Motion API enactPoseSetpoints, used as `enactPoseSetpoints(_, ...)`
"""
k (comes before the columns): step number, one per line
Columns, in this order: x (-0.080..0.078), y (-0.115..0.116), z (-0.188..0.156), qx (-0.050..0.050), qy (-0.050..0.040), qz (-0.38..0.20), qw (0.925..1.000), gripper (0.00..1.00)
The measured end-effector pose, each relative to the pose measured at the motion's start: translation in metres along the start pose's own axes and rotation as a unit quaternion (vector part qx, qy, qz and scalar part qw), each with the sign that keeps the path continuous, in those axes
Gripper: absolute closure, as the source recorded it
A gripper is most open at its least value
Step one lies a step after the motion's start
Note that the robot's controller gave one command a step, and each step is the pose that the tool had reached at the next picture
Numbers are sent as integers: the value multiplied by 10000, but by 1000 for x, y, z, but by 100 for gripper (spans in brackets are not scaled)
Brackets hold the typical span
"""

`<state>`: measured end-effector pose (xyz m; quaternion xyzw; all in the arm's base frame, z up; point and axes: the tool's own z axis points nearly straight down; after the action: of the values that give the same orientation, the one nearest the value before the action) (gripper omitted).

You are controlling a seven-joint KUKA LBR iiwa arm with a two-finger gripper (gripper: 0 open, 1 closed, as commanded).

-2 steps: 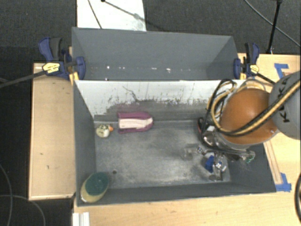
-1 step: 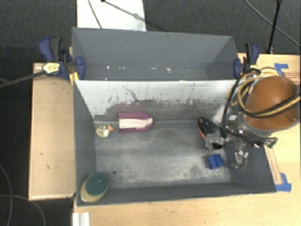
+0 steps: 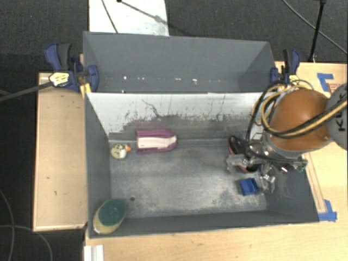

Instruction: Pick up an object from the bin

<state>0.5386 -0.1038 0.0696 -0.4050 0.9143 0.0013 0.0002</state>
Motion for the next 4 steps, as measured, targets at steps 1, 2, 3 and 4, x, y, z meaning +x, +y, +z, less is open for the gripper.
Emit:
enactPoseSetpoints(1, -37, 3, -1, 23, -18, -1477, 9890, 0)
enactPoseSetpoints(2, 18, -36, -7, -39, -42, -671, 9977, 0)
enactPoseSetpoints(3, 6, -6, -2, -2, -4, -547, 9985, 0)
enactPoseSetpoints(4, 1, 15, 0, 2, -2, -388, 9992, 0)
